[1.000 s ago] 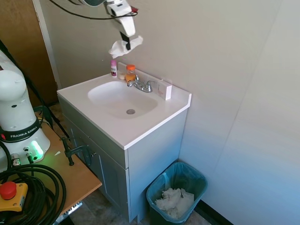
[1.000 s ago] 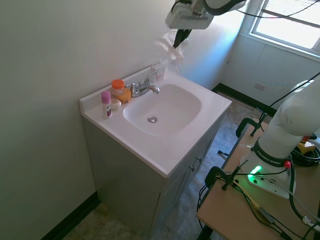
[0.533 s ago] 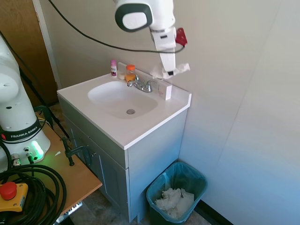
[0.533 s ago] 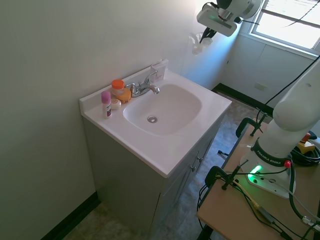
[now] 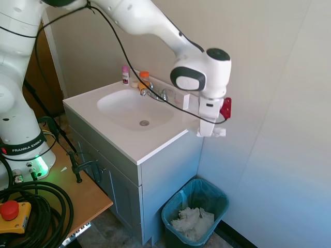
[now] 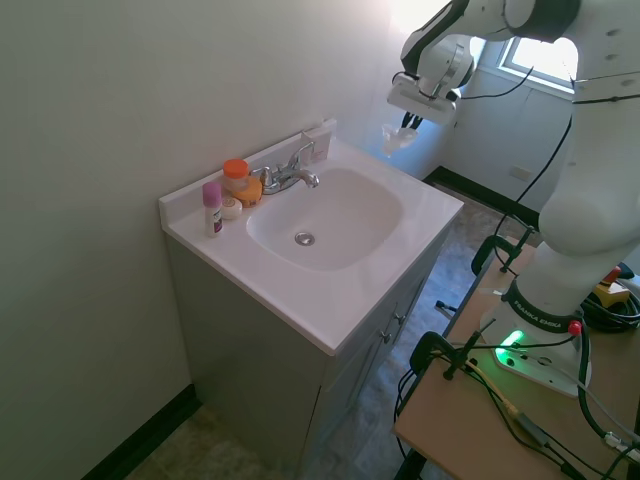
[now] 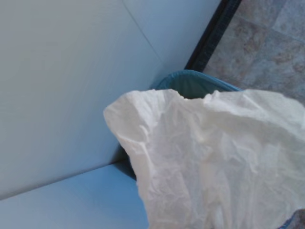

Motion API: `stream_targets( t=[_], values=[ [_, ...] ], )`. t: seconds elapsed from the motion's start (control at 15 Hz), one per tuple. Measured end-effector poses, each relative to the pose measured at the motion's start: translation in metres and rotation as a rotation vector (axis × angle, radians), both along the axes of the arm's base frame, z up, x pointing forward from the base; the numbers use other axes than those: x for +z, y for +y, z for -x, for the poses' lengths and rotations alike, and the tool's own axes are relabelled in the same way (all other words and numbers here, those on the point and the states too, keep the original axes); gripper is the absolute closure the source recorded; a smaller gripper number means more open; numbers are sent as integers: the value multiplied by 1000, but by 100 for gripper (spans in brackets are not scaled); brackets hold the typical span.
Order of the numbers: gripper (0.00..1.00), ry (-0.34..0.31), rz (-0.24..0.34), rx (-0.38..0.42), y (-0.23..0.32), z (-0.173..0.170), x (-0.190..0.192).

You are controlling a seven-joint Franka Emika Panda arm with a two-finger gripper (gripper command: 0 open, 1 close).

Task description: Throw the tissue in the trash bin

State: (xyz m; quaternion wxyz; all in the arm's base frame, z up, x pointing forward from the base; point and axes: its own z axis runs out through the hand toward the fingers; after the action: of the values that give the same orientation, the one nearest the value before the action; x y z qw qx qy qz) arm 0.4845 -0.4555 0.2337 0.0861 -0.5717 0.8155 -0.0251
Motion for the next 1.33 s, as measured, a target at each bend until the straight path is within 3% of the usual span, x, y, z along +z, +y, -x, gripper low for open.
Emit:
stream_targets(
  t=[0.13, 0.2, 0.4, 0.93, 1.13, 1.33],
  values=[
    [100, 26, -21, 13, -9, -12, -31],
    [0, 34, -39, 29, -8, -17, -41],
    [0, 43, -91, 87, -4, -25, -52],
    [0, 49, -126, 151, -4, -26, -51],
    [0, 36, -112, 178, -3, -28, -43],
    [0, -21, -40, 203, 11, -33, 11]
  ],
)
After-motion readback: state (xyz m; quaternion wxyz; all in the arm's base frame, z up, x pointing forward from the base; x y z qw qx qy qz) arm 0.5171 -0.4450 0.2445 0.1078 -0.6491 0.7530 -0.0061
